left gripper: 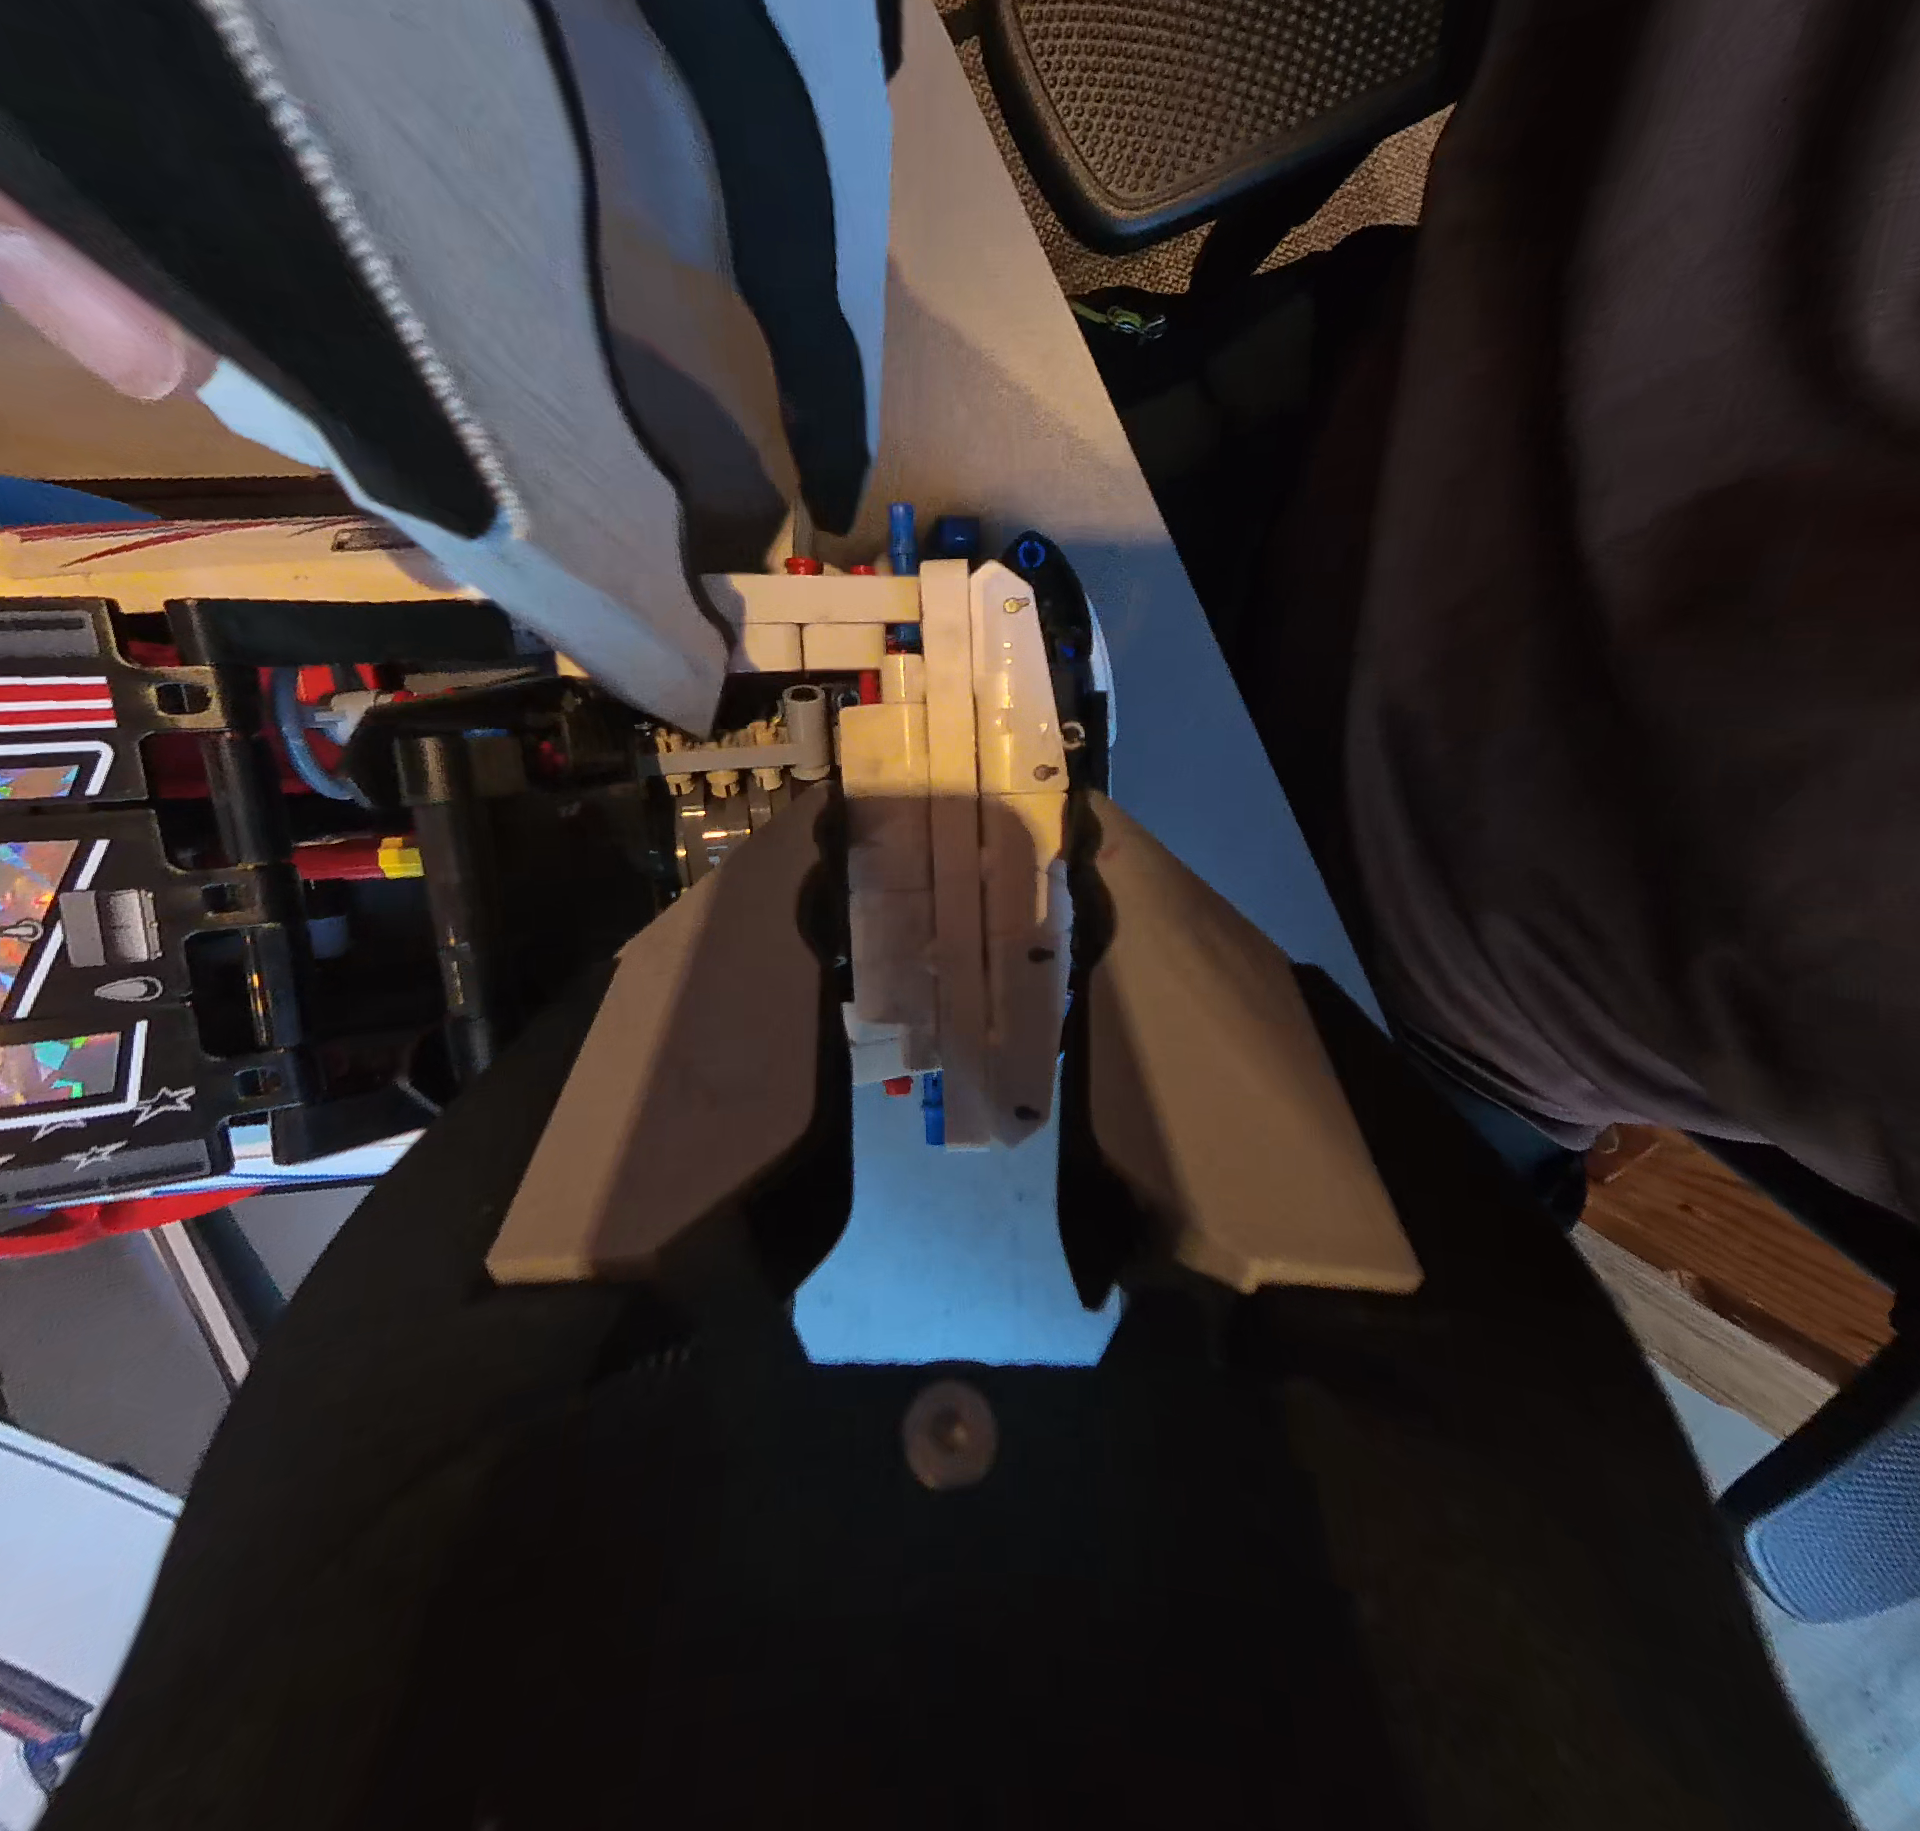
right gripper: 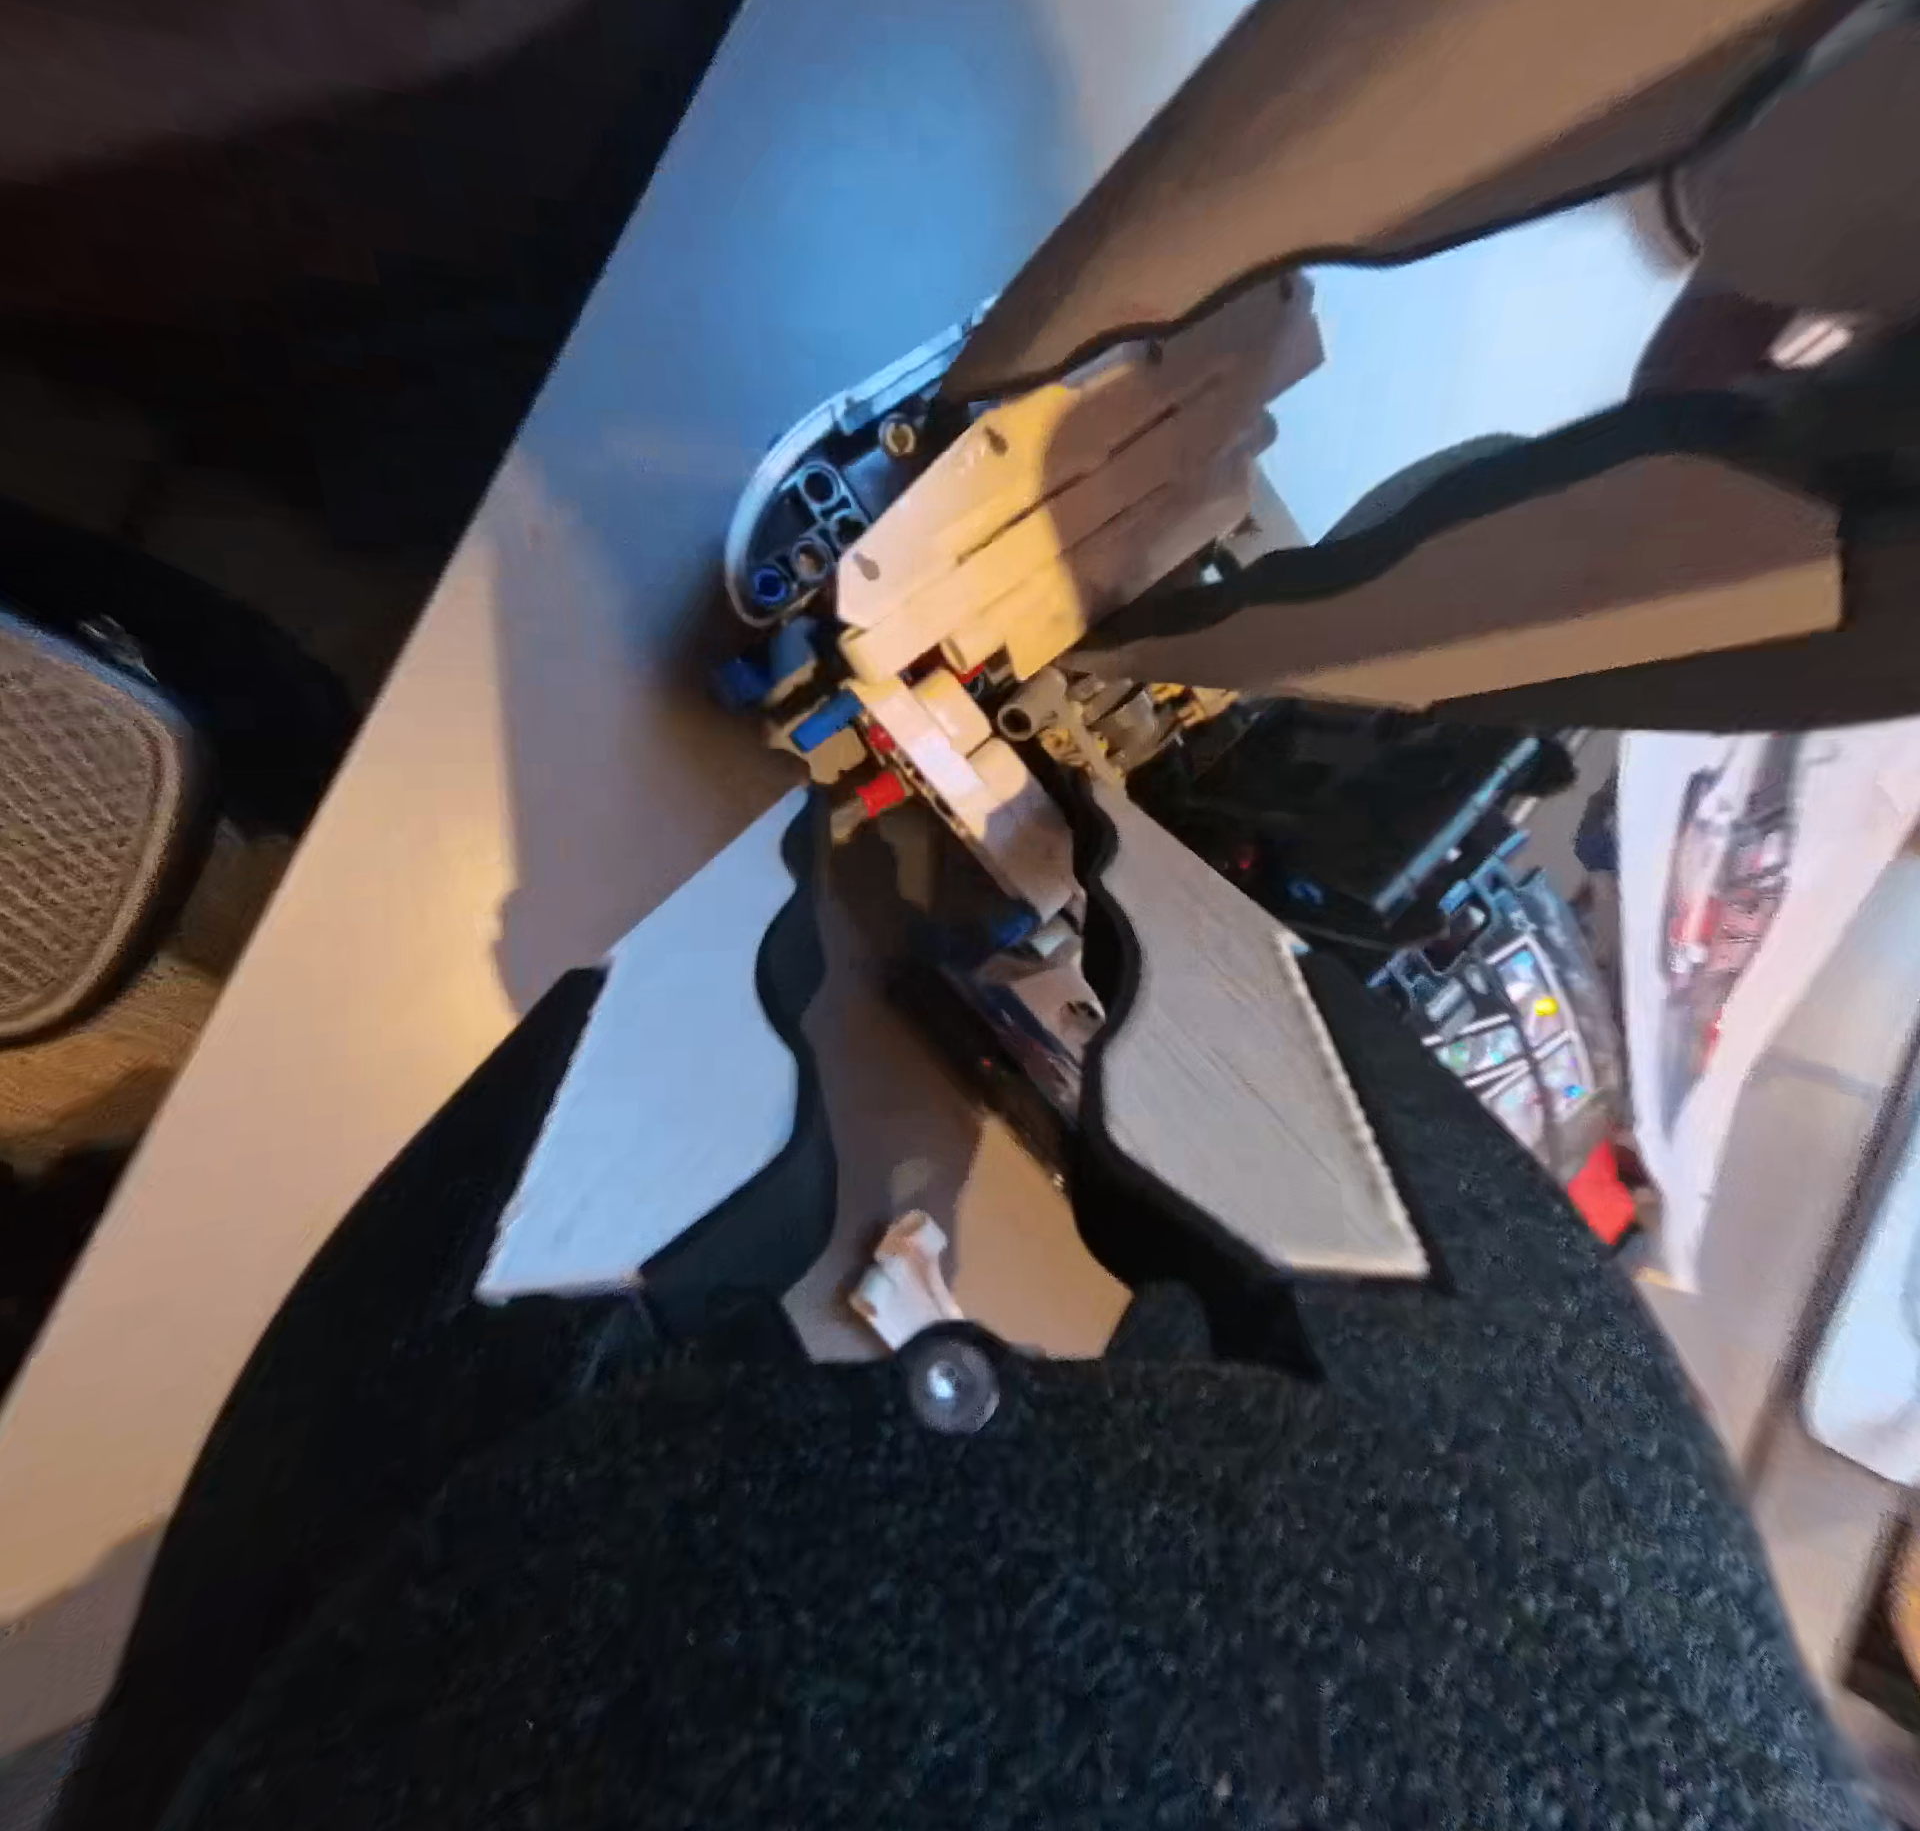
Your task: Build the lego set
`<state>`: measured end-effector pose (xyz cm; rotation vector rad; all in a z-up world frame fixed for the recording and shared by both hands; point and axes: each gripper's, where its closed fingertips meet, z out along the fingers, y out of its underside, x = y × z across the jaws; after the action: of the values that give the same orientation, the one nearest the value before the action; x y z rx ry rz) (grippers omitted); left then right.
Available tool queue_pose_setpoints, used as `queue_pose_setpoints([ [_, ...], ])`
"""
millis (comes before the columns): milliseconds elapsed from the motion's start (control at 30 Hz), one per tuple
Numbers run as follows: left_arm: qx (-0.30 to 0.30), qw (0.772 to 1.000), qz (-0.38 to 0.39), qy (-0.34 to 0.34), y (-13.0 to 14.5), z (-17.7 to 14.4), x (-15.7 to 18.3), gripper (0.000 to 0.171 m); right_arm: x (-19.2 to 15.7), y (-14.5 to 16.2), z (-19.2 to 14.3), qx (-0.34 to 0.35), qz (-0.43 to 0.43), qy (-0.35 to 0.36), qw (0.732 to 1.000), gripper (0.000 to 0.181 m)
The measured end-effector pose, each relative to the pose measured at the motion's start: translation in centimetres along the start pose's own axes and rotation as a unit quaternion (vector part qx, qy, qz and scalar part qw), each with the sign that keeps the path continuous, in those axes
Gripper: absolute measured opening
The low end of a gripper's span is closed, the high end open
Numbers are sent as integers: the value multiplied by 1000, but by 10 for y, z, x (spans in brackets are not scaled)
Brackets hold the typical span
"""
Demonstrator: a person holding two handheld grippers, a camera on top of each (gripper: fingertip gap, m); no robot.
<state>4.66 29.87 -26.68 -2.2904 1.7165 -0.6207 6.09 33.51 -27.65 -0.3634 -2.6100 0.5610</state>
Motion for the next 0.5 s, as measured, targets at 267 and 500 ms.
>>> queue_pose_setpoints([
  [267,16,1000,-10,-14,-2,0,-1,40,1,0,1,-31,-58,42,997,39],
  [500,4,998,17,-55,-1,-3,-3,40,9,-13,-12,130,71,57,987,27],
])
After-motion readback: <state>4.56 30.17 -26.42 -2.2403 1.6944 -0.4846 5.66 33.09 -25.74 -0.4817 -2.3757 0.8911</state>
